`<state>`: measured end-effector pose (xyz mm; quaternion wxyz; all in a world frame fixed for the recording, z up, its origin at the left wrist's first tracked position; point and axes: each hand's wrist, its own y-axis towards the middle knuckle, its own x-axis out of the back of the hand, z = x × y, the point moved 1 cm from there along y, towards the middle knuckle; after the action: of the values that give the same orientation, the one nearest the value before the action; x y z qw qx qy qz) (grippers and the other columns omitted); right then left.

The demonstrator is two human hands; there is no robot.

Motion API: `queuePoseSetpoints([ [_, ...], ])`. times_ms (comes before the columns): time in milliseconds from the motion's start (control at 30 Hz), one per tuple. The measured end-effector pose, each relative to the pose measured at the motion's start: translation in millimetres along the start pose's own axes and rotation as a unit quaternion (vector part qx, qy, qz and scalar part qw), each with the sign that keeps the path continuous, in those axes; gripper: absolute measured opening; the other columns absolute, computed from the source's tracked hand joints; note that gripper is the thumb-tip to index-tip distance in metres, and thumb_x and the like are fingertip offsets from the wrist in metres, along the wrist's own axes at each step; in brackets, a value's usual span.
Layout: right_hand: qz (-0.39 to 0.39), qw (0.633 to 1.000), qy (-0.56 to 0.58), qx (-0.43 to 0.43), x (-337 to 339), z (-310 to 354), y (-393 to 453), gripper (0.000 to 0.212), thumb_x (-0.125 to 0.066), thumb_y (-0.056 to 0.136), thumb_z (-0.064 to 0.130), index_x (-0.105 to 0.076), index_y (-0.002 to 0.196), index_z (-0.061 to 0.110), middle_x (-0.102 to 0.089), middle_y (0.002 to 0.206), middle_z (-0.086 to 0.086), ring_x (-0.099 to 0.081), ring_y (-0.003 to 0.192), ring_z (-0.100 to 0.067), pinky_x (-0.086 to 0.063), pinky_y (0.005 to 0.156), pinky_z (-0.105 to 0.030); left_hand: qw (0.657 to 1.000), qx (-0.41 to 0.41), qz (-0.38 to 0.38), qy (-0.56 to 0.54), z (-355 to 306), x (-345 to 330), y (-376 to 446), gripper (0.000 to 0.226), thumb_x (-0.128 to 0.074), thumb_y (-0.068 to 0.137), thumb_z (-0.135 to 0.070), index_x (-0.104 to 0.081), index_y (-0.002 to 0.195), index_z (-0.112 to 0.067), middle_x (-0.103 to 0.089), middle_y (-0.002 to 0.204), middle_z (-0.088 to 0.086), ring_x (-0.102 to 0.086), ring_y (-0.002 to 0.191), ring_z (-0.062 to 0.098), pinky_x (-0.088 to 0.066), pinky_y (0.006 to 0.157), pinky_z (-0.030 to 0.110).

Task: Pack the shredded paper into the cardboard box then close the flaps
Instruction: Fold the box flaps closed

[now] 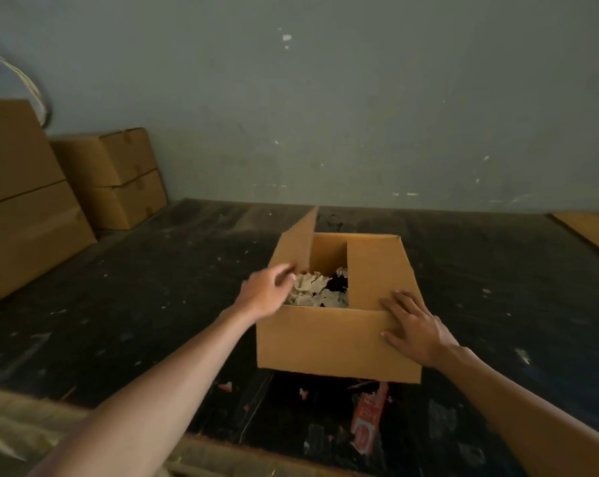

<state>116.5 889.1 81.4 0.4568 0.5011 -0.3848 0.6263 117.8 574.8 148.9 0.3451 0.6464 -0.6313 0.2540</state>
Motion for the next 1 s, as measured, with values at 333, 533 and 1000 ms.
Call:
queuePoseSetpoints([
  [333, 0.017, 0.988, -0.141, 0.054, 5.5, -33.9, -35.0, 0.105, -0.059, 0.094, 0.013, 0.027, 0.146, 0.044, 0.023, 0.161, 0.009, 0.016, 0.15, -0.022, -0.02, 0.12, -0.047, 0.968, 0.013, 0.145, 0.205, 25.7, -34.3, -5.5, 0.051, -0.024, 0.1, -0.06, -0.04, 0.146, -0.042, -0.022, 0.162, -0.015, -0.005, 0.151, 0.028, -0.008, 0.117, 0.062],
  [533, 0.001, 0.993, -0.097, 0.064, 10.5, -52.3, -37.2, 0.085, -0.054, 0.096, 0.042, 0.013, 0.148, 0.045, 0.005, 0.164, 0.013, -0.006, 0.15, -0.016, -0.015, 0.121, -0.039, 0.976, 0.113, 0.182, 0.05, 32.2, -13.9, 1.2, 0.07, -0.021, 0.09, -0.076, -0.043, 0.146, -0.04, -0.016, 0.165, -0.002, -0.012, 0.151, 0.026, -0.013, 0.118, 0.054],
  [1000, -0.162, 0.94, 0.297, -0.049, 10.9, -43.5, -30.8, 0.03, -0.036, 0.1, 0.046, -0.063, 0.106, 0.036, -0.056, 0.117, 0.009, -0.054, 0.107, -0.01, -0.05, 0.092, -0.038, 0.87, 0.202, 0.129, -0.431, 55.2, 25.6, 17.3, 0.094, -0.005, 0.086, -0.08, -0.055, 0.138, -0.02, -0.059, 0.138, 0.008, -0.045, 0.134, 0.023, -0.023, 0.113, 0.046],
])
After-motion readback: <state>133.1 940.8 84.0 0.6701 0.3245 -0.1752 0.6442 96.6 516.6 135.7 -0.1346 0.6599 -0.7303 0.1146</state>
